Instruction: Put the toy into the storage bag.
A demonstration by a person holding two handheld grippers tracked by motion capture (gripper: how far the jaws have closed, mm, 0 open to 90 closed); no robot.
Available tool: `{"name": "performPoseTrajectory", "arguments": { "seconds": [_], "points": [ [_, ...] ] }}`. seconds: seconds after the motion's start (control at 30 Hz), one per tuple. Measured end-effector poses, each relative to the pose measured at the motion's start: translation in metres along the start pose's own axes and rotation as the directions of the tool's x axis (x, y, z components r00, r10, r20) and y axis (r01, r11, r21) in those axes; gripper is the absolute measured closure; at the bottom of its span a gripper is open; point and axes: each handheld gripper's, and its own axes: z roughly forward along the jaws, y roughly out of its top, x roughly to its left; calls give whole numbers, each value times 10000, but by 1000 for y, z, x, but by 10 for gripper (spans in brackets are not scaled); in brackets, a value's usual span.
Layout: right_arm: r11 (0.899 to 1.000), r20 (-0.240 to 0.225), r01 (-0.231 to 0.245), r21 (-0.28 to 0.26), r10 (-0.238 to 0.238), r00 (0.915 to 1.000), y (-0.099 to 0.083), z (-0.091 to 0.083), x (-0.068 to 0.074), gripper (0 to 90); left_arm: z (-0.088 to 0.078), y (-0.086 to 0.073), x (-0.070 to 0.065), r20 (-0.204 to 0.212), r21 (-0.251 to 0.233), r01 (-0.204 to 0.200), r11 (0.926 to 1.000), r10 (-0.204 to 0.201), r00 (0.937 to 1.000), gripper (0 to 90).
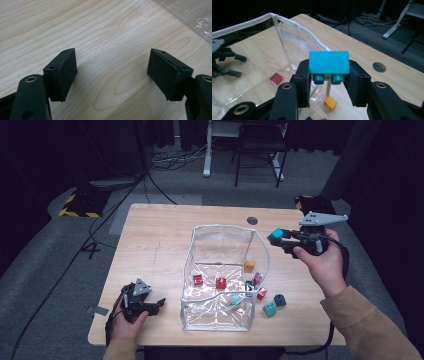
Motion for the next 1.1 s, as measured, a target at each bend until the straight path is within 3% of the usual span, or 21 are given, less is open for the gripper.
{"name": "performPoseTrajectory", "arguments": {
  "seconds": [0.33, 0.63, 1.1],
  "points": [
    [9987, -689, 470, 183, -456, 9966, 23, 25, 29, 589, 0, 0, 0, 36, -3, 19, 10000, -19, 10000, 239],
    [9911, -798, 1180, 609, -1130, 9904, 46, 44, 51, 589, 0, 0, 0, 54, 6, 25, 10000, -25, 10000, 239],
    [9888, -1348, 1056, 1050, -910, 9867, 62, 73, 68, 589, 0, 1, 1, 19, -3, 9, 10000, -9, 10000, 240]
  ]
}}
